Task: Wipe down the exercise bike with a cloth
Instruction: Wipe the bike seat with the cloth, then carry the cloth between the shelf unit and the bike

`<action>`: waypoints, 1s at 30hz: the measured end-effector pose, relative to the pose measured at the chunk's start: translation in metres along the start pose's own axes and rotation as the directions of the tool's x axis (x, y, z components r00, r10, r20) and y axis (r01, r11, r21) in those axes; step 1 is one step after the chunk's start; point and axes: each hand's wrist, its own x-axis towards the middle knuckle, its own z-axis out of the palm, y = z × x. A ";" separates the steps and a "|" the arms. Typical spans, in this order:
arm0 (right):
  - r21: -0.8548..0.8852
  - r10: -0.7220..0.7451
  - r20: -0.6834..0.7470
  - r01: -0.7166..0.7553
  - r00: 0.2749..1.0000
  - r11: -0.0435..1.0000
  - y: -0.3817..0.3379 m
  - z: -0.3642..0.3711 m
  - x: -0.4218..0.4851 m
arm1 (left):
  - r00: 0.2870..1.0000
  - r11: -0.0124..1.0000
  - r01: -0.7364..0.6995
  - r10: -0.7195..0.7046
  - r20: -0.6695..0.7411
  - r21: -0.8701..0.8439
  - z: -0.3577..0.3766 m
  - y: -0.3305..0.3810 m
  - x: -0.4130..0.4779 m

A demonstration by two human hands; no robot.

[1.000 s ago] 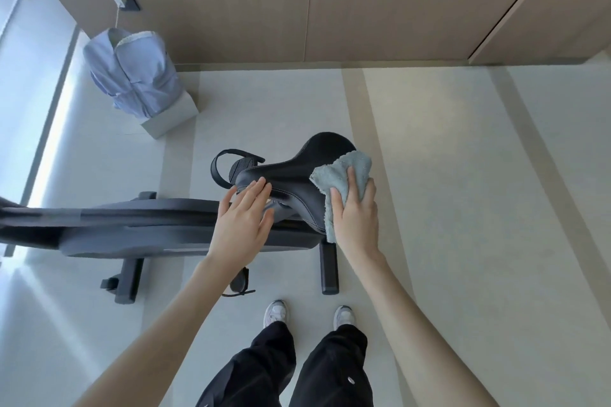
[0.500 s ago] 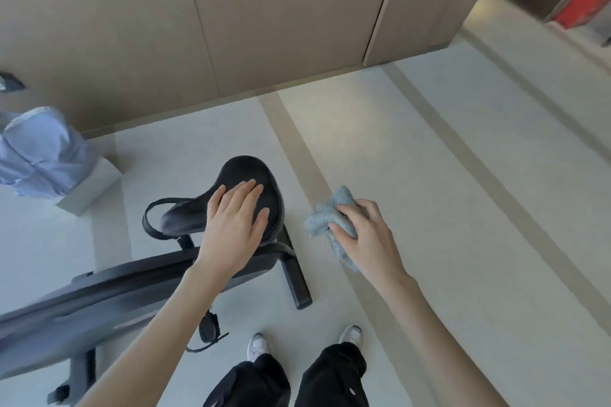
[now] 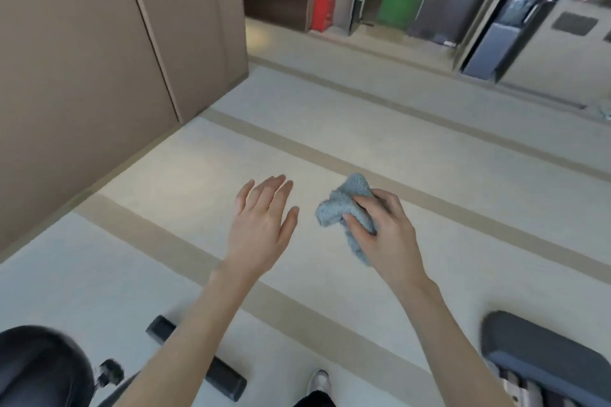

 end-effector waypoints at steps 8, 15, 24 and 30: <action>-0.075 0.131 -0.250 -0.154 0.959 0.985 0.115 -0.100 0.049 | 0.983 0.971 -0.178 0.183 0.014 -0.162 0.088 0.125 0.124; -0.087 0.201 -0.407 -0.257 0.891 0.963 0.189 -0.158 0.081 | 0.933 0.912 -0.338 0.358 0.047 -0.230 0.141 0.209 0.200; -0.093 0.256 -0.501 -0.346 0.827 0.934 0.279 -0.182 0.143 | 0.862 0.849 -0.476 0.502 0.072 -0.228 0.219 0.255 0.305; -0.137 0.250 -0.542 -0.377 0.803 0.916 0.357 -0.198 0.229 | 0.828 0.815 -0.527 0.556 0.069 -0.240 0.291 0.282 0.408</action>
